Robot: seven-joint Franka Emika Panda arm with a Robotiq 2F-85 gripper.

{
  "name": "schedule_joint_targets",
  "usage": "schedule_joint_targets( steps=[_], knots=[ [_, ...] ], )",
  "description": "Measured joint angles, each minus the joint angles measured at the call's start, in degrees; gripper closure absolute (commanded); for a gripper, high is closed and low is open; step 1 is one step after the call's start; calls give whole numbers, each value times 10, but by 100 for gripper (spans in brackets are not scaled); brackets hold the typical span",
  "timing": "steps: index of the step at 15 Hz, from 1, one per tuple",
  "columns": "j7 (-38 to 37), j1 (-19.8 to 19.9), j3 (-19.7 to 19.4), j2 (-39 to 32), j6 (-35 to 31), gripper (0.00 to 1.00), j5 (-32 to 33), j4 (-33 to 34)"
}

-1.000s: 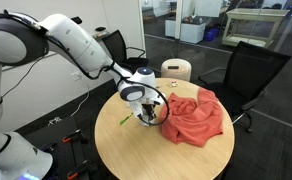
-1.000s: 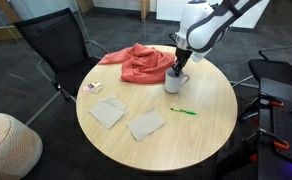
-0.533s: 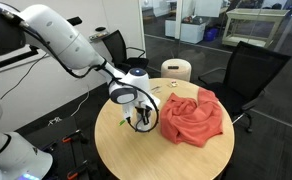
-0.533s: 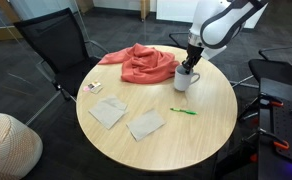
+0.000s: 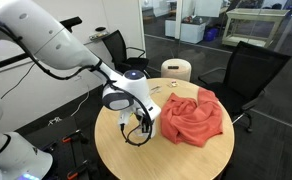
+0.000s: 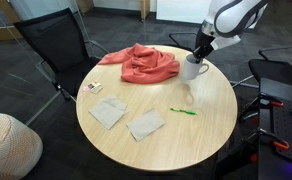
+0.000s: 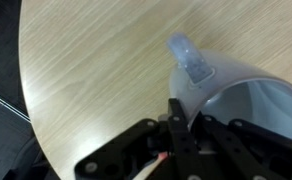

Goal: Move the white mug to the right

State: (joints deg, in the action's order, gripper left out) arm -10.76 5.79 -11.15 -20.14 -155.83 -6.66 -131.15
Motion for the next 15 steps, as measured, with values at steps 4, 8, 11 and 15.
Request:
schedule_joint_targets(
  steps=[4, 8, 11, 15],
  knots=[
    [-28, 12, -19, 1, -17, 97, -1, 2],
    [-46, 27, -27, -2, -17, 97, -9, 11],
    [-67, 31, -37, -13, -17, 97, -10, 22],
    [-93, 37, -48, -40, -17, 97, -12, 41]
  ],
)
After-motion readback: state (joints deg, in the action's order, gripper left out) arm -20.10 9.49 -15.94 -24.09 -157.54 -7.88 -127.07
